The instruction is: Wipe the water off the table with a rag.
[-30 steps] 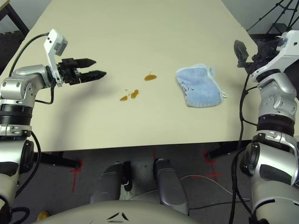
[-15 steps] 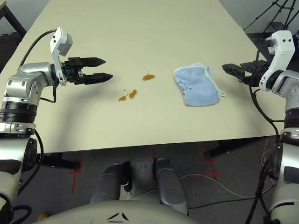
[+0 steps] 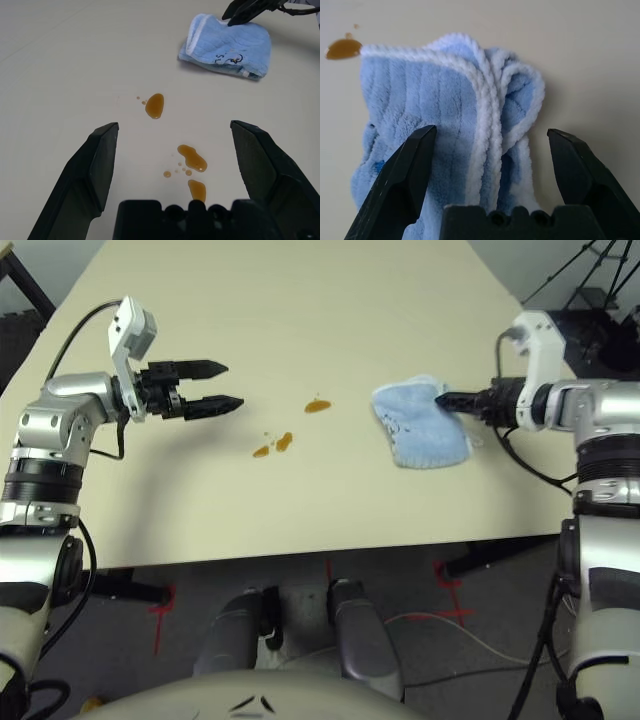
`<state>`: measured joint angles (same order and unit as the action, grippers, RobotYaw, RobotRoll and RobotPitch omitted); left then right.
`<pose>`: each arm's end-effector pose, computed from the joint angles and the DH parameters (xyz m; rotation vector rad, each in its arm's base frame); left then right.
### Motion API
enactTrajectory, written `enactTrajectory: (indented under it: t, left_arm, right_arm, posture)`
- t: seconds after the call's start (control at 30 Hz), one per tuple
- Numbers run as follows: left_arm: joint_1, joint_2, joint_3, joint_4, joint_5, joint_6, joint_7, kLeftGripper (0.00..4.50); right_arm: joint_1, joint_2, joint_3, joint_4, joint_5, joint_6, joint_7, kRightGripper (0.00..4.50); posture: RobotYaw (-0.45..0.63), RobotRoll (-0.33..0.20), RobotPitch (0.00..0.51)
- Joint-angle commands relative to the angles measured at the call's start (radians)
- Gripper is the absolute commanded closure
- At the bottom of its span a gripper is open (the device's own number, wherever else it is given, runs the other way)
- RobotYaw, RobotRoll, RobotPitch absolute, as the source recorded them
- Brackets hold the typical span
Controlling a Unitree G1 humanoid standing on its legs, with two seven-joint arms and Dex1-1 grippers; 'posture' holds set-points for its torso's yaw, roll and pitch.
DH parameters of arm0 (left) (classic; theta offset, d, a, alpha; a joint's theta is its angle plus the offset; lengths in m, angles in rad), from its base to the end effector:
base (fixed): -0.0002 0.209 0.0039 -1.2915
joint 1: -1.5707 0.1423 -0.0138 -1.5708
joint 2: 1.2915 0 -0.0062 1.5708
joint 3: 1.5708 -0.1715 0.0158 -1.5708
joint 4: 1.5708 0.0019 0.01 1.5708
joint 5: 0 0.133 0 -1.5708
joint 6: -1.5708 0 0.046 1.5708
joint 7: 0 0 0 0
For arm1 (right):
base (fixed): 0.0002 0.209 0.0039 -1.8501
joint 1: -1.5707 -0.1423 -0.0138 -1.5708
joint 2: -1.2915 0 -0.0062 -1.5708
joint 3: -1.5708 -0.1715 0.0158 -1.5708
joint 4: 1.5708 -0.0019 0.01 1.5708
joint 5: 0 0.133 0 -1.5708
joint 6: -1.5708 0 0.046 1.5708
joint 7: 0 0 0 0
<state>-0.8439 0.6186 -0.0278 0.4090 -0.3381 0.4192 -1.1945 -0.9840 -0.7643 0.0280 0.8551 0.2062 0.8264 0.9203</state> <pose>0.3125 0.2342 0.2207 0.2163 0.0937 -1.1021 0.3047 -0.3057 0.2021 0.0652 0.6397 0.4239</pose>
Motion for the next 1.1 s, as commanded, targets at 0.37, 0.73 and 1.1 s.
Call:
enactTrajectory:
  t: [0.37,0.73,1.1]
  left_arm:
    - [0.026,0.011,0.011,-0.025,0.009,-0.002,0.018,0.00]
    - [0.001,-0.001,0.006,0.011,0.024,-0.020,0.024,0.00]
    - [-0.008,-0.007,0.010,0.044,0.039,-0.046,0.041,0.00]
  right_arm:
    - [0.008,0.041,0.090,0.072,-0.101,-0.016,0.117,0.66]
    - [0.014,0.048,0.036,0.037,-0.075,-0.006,0.107,4.49]
    - [-0.099,0.085,-0.255,0.014,0.130,0.218,-0.021,4.49]
  posture:
    - [-0.20,0.000,0.158]
    - [-0.21,0.000,0.159]
    - [-0.21,0.000,0.162]
